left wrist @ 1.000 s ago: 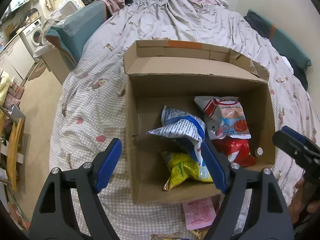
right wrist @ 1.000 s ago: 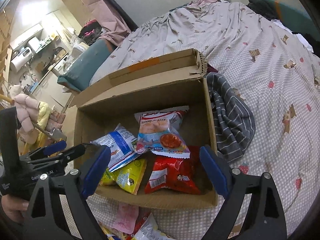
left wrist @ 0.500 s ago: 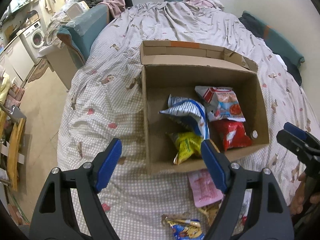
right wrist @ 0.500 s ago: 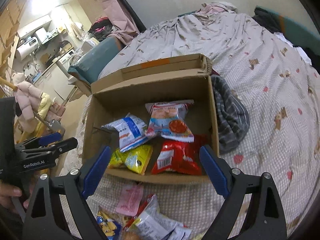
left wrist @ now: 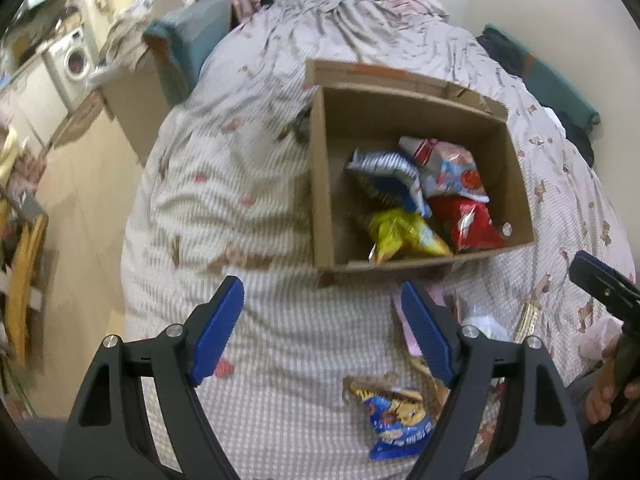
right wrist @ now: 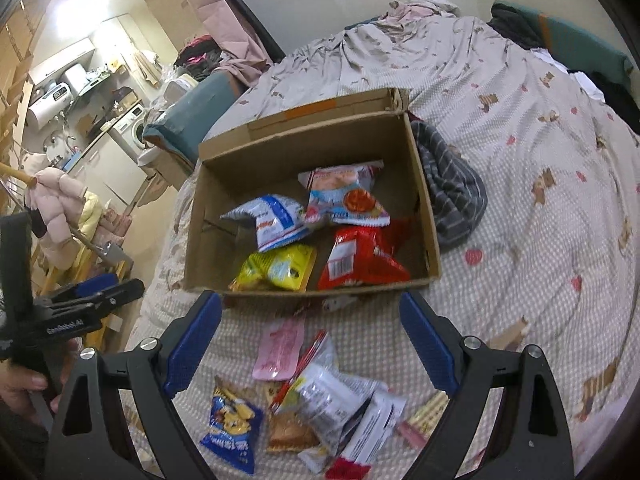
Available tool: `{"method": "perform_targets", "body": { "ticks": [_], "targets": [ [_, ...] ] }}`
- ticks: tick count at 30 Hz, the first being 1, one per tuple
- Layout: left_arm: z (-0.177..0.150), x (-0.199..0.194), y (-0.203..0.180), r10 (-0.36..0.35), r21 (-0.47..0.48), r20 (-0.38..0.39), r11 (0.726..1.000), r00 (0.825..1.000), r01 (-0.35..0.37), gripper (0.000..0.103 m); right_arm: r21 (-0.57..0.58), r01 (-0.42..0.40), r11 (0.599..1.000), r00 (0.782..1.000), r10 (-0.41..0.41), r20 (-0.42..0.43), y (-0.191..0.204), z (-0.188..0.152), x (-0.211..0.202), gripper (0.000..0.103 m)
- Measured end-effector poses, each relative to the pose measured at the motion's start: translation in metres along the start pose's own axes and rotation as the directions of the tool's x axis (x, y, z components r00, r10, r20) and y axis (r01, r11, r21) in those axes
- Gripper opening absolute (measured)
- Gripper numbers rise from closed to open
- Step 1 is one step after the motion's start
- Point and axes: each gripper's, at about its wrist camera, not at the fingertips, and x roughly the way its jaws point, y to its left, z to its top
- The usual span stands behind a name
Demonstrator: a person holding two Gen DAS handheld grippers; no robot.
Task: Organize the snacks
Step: 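Grasp the blue cookie packet from the pile with the left tool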
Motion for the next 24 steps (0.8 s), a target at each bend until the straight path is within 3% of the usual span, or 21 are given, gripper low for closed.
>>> {"method": "perform_targets", "body": {
  "ticks": [9,12,17,21,24],
  "targets": [
    [-0.024,0.016,0.021,-0.027,-0.076,-0.040,0.997,0.999,0.024,0.078,0.063,0.000,0.998,0.999,0.002,-0.038,0.000,-0.027,-0.005,0.093],
    [-0.030,0.030,0.022,-0.042,-0.090,-0.104,0.995,0.994,0.033,0.078,0.087,0.015,0.996,0.999,-0.010,-0.052,-0.004,-0.032,0.000,0.093],
    [-0.060,0.066,0.005,-0.114,-0.093,-0.304,0.992,0.946,0.089,0.078,0.090,0.055,0.994,0.996,-0.048,-0.081,-0.008,-0.033,0.012,0.093],
    [-0.083,0.076,-0.027,-0.131,-0.039,-0.364,0.991,0.922,0.126,0.078,0.107,0.073,0.992,0.993,-0.062,-0.098,-0.013,-0.032,0.018,0.093],
    [-0.097,0.087,-0.051,-0.156,-0.012,-0.423,0.986,0.893,0.167,0.078,0.119,0.088,0.989,0.992,-0.076,-0.102,-0.018,-0.033,0.017,0.093]
  ]
}}
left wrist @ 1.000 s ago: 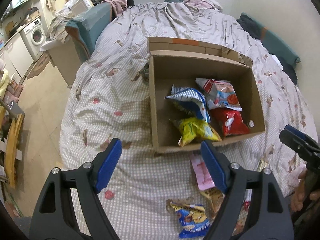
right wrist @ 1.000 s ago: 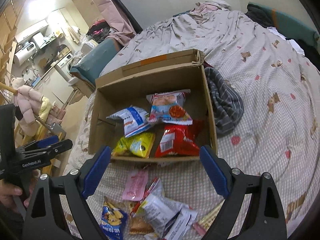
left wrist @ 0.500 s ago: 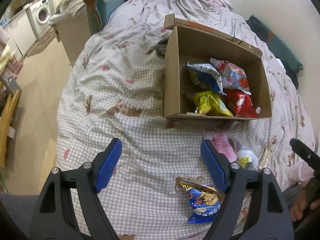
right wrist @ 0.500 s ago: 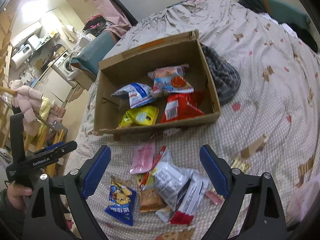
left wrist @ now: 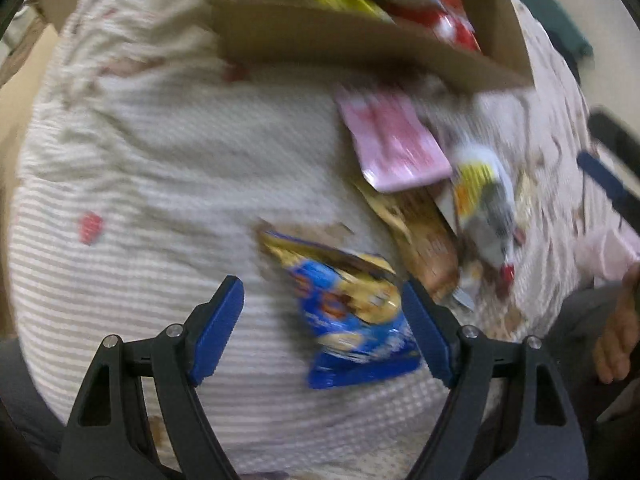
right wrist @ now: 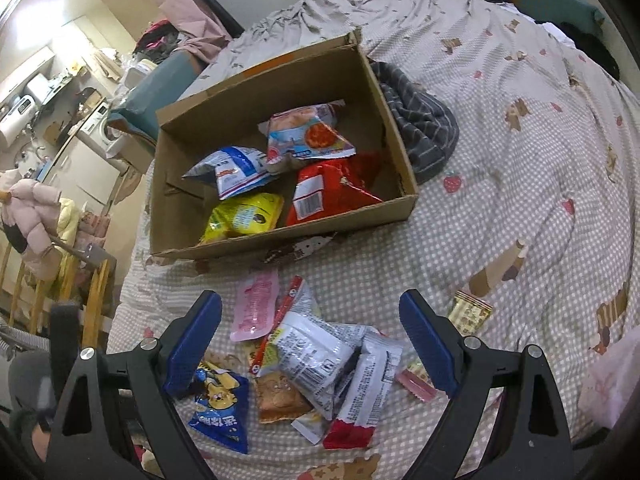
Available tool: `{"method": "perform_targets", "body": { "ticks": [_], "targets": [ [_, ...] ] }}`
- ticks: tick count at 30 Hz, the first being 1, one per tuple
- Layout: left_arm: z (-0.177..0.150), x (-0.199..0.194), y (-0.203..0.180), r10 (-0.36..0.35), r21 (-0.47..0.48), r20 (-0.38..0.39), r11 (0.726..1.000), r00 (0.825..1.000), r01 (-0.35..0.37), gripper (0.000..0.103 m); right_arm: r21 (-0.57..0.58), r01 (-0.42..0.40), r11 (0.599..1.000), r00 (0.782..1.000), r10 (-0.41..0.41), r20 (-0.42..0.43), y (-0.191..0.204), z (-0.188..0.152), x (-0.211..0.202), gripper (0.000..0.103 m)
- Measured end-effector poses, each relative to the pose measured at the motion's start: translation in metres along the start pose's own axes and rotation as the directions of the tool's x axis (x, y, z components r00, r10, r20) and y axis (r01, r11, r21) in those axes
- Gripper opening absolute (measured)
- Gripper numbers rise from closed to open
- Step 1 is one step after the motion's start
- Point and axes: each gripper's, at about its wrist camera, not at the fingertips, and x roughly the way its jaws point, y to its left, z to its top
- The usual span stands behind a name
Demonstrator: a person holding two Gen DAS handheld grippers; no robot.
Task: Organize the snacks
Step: 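Grasp the blue cookie packet from the pile with the left tool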
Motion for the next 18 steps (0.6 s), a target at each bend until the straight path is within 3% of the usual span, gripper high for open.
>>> {"method": "perform_targets", "body": {
  "ticks": [4,7,8,10,15,18],
  "targets": [
    [-0.007,0.025,-0.021,0.018,0.066,-0.057,0.998,0.998,-0.014,0.078,0.019,0.010,1.000,1.000,-0.010,0.002,-0.006,-0.001,-0.001,0.093],
    [-0.010,0.029,-0.020,0.065,0.054,-0.047,0.997,0.997,-0.062,0.078,0.025,0.020,0.999,1.000,-0.020,-0.005,-0.007,-0.001,0.002,0.093],
    [-0.011,0.027,-0.018,0.056,0.034,-0.039,0.998,0.998,-0.055,0.075,0.029,0.018,0.999,1.000,-0.018,-0.011,-0.008,-0.001,0.003,0.093],
    [-0.013,0.025,-0.016,0.032,0.023,-0.040,0.999,0.999,-0.031,0.055,0.042,0.007,0.999,0.999,-0.005,-0.038,-0.009,-0.001,0.010,0.093],
    [-0.015,0.016,-0.015,0.048,0.058,-0.028,0.997,0.998,-0.046,0.038,0.160,-0.096,0.982,0.977,0.124,-0.171,-0.022,-0.008,0.042,0.093],
    [-0.012,-0.001,-0.015,0.053,0.069,0.013,0.996,0.998,-0.054,0.035,0.246,-0.170,0.954,0.944,0.230,-0.238,-0.026,-0.011,0.061,0.093]
  ]
}}
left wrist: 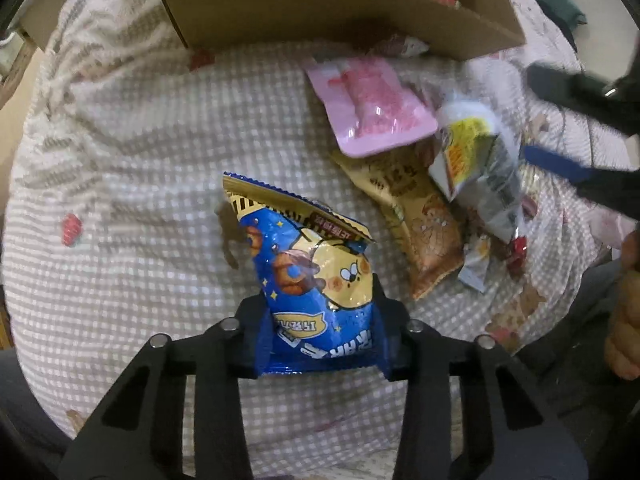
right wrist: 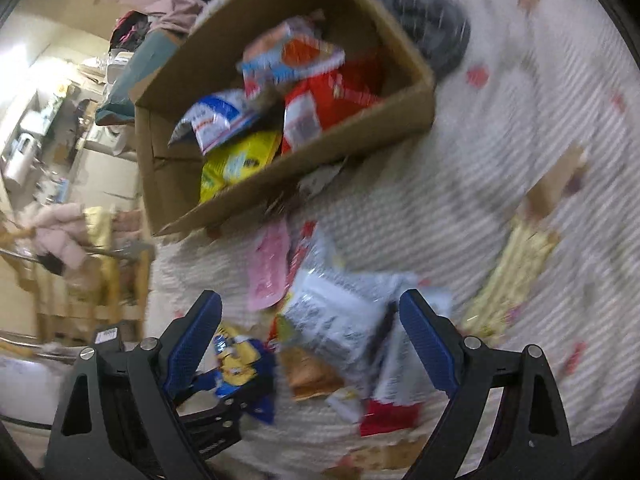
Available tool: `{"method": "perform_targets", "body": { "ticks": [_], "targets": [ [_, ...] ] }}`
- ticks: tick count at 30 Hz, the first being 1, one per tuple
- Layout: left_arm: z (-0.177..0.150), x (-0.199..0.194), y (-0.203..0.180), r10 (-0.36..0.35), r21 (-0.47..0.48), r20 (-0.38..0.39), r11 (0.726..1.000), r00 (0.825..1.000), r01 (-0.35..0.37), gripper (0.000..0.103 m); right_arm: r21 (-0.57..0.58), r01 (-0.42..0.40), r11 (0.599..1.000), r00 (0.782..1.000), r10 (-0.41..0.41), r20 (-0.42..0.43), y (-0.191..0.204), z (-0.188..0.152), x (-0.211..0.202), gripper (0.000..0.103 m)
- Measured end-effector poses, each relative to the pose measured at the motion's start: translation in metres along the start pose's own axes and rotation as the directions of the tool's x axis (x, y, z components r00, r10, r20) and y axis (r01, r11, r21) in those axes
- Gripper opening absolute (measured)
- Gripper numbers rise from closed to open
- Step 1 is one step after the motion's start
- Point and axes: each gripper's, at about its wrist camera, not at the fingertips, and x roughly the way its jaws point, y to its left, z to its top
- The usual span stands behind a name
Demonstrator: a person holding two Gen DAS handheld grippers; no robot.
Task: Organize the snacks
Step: 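Grasp the blue cookie packet from the pile with the left tool, then grasp the white snack bag with the right tool while the left tool holds the blue packet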
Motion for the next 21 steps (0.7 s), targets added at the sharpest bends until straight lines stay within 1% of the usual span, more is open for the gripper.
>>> {"method": "perform_targets", "body": {
  "ticks": [2,5,8,11,15,16,18,19,20,21],
  "targets": [
    [0.001,-0.015,0.004,0.001,-0.012,0.043,1.000,0.999,0.000,0.035,0.032,-0.031,0.999,0.998,0.033,-0.052,-0.003,-0.002,0.010,0.093],
    [0.003,-0.037,0.008,0.018,-0.030,0.115,0.999,0.993,-0.014,0.035,0.048,0.035,0.998,0.995,-0.030,-0.099,-0.005,-0.005,0.025,0.093],
    [0.005,-0.049,0.012,0.055,-0.036,0.168,0.998,0.984,-0.050,0.035,0.050,0.073,0.996,0.988,-0.065,-0.143,-0.004,-0.006,0.044,0.093],
    [0.007,-0.050,0.019,0.071,-0.043,0.175,0.997,0.982,-0.064,0.035,0.011,0.131,0.991,0.982,-0.128,-0.140,0.002,-0.008,0.057,0.093],
    [0.009,-0.035,0.024,0.106,-0.052,0.164,0.994,0.981,-0.099,0.035,-0.005,0.164,0.986,0.978,-0.164,-0.126,0.005,-0.007,0.062,0.093],
    [0.015,-0.033,0.026,0.109,-0.058,0.160,0.993,0.981,-0.100,0.035,0.002,0.166,0.986,0.979,-0.165,-0.124,0.003,-0.007,0.062,0.092],
    [0.018,-0.028,0.026,0.112,-0.072,0.156,0.992,0.981,-0.101,0.035,0.024,0.160,0.987,0.981,-0.156,-0.116,0.000,-0.005,0.059,0.083],
    [0.019,-0.027,0.027,0.113,-0.079,0.158,0.992,0.981,-0.101,0.035,0.030,0.156,0.987,0.982,-0.151,-0.111,-0.002,-0.004,0.057,0.073],
    [0.019,-0.027,0.028,0.113,-0.083,0.161,0.991,0.980,-0.101,0.035,0.036,0.141,0.989,0.985,-0.137,-0.108,-0.005,-0.004,0.053,0.067],
    [0.020,-0.027,0.029,0.113,-0.084,0.165,0.991,0.980,-0.101,0.035,0.032,0.138,0.990,0.986,-0.134,-0.103,-0.005,-0.005,0.049,0.065]
  ]
}}
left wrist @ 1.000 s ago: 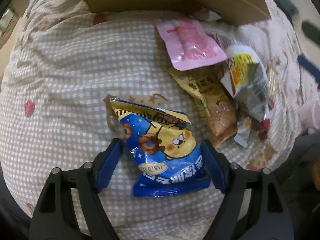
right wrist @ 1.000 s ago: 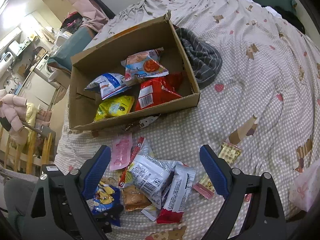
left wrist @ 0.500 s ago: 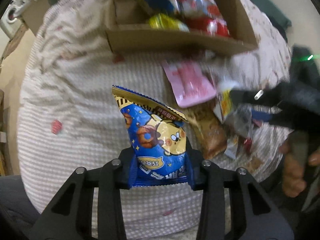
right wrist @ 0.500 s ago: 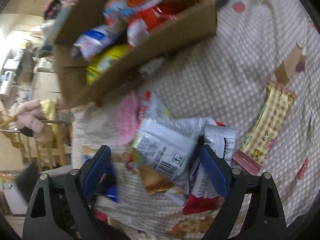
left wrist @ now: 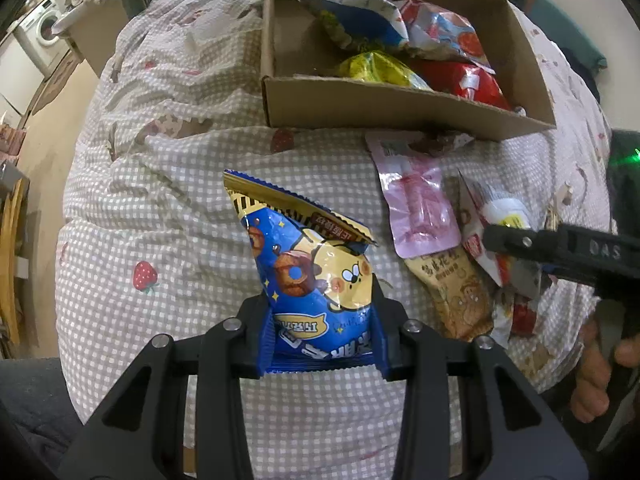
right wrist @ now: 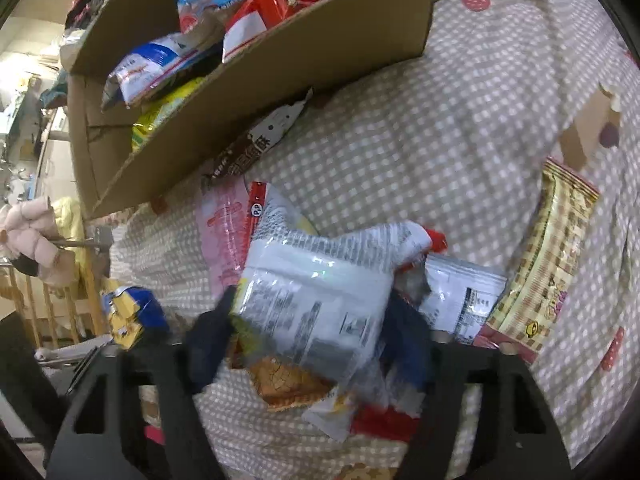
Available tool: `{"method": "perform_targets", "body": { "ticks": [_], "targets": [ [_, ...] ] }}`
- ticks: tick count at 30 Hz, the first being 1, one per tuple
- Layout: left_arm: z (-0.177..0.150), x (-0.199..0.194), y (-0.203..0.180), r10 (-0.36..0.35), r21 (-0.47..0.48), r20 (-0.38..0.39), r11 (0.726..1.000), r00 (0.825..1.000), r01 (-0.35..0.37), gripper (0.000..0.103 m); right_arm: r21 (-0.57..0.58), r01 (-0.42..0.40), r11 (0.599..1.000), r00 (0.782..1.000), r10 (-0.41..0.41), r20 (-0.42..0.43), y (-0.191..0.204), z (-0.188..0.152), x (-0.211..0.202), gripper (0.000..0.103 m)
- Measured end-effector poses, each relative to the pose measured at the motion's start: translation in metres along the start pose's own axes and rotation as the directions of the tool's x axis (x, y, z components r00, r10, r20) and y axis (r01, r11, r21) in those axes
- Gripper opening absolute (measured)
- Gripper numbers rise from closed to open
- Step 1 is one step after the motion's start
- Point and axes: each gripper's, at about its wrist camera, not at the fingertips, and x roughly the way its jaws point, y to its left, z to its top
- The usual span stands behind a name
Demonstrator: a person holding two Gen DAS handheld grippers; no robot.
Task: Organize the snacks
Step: 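Grasp the white snack bag with the right tool while the left tool holds the blue packet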
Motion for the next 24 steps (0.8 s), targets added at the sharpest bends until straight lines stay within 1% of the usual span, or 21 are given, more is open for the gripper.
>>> {"method": "perform_targets", "body": {
  "ticks": [2,3,4,5,7,9,11,14,16,19,21,23,24],
  "targets": [
    [0.001,-0.001,0.000,-0.001,0.007,0.006,1.000,1.000,0.001,0.035,-0.021,0.004,1.000,1.000,-0.003,0.019,0.001,-0.003,-0.008,0.054],
    [0.000,-0.001,0.000,-0.001,0.011,0.009,1.000,1.000,0.001,0.035,-0.031,-0.011,0.999,1.000,0.012,0.024,0.003,-0.004,-0.011,0.054],
    [0.001,-0.002,-0.001,0.003,0.016,0.014,1.000,1.000,-0.003,0.035,-0.038,-0.042,0.998,0.998,0.043,0.035,0.006,-0.006,-0.016,0.054],
    [0.000,-0.003,-0.001,0.006,0.019,0.018,1.000,1.000,-0.006,0.035,-0.057,-0.094,0.994,0.993,0.097,0.062,0.011,-0.007,-0.023,0.054],
    [0.000,-0.004,-0.001,0.011,0.019,0.023,1.000,1.000,-0.011,0.035,-0.119,-0.126,0.985,0.984,0.139,0.110,0.025,-0.009,-0.038,0.054],
    [0.000,-0.005,0.000,0.018,0.016,0.028,1.000,0.999,-0.019,0.035,-0.156,-0.134,0.979,0.979,0.155,0.129,0.033,-0.010,-0.046,0.054],
    [0.000,-0.005,0.000,0.024,0.010,0.027,1.000,0.999,-0.024,0.035,-0.170,-0.147,0.974,0.978,0.169,0.123,0.035,-0.014,-0.048,0.054],
    [0.001,-0.005,0.003,0.026,-0.006,0.026,1.000,0.999,-0.026,0.035,-0.185,-0.146,0.972,0.979,0.168,0.111,0.040,-0.017,-0.045,0.054],
    [0.002,-0.008,0.005,0.029,-0.014,0.037,1.000,0.999,-0.028,0.035,-0.197,-0.151,0.969,0.977,0.176,0.118,0.043,-0.018,-0.048,0.054],
    [0.004,-0.017,0.010,0.024,-0.026,0.061,0.999,0.998,-0.022,0.035,-0.226,-0.181,0.957,0.966,0.216,0.142,0.049,-0.019,-0.058,0.054],
    [0.006,-0.028,0.012,0.015,-0.038,0.084,0.999,0.996,-0.012,0.035,-0.255,-0.204,0.945,0.953,0.251,0.168,0.051,-0.021,-0.068,0.054],
    [0.012,-0.042,0.013,-0.001,-0.048,0.118,0.999,0.993,0.007,0.035,-0.291,-0.224,0.930,0.933,0.291,0.211,0.054,-0.021,-0.085,0.054],
    [0.017,-0.052,0.013,0.000,-0.046,0.149,0.999,0.989,0.007,0.035,-0.304,-0.226,0.925,0.925,0.302,0.230,0.055,-0.020,-0.091,0.054]
  ]
}}
